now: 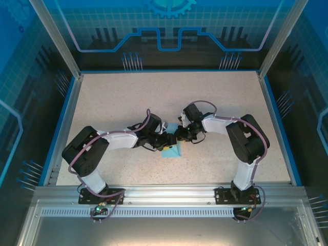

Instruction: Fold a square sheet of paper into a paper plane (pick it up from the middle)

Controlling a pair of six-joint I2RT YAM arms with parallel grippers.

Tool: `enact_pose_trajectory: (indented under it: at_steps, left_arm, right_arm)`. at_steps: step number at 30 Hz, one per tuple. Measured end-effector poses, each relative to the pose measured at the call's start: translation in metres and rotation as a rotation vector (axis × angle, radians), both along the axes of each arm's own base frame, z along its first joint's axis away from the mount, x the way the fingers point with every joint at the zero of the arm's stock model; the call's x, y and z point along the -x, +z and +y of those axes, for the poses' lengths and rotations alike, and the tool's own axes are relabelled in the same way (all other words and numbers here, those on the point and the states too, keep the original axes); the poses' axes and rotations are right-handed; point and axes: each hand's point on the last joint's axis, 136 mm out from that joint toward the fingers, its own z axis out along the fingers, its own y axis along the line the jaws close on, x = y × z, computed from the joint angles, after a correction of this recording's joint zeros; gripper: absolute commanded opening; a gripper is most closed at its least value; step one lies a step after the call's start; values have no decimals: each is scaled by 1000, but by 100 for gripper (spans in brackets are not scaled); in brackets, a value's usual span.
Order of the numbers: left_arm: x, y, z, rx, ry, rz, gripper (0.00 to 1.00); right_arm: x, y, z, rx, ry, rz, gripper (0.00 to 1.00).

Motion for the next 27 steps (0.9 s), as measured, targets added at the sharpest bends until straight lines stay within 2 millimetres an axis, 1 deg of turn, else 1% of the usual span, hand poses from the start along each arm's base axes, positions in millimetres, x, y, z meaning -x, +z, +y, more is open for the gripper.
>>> enact_pose_trajectory:
  at_steps: [7, 12, 17, 20, 27]
  left_arm:
    - [-9, -1, -1, 2, 27, -30, 45]
    - [-10, -4, 0, 4, 39, -34, 45]
    - [-11, -11, 1, -4, 43, -25, 39]
    - [-12, -15, 2, -9, 51, -21, 35]
    - [-13, -15, 3, -10, 55, -23, 28]
  right_arm:
    - [-1, 2, -1, -65, -15, 17, 25]
    - [-4, 10, -8, -120, -48, 26, 30]
    - [-9, 30, -16, -184, -70, -18, 32]
    - [-8, 38, -17, -200, -65, -36, 32]
    - [-2, 38, -17, -200, -28, -49, 32]
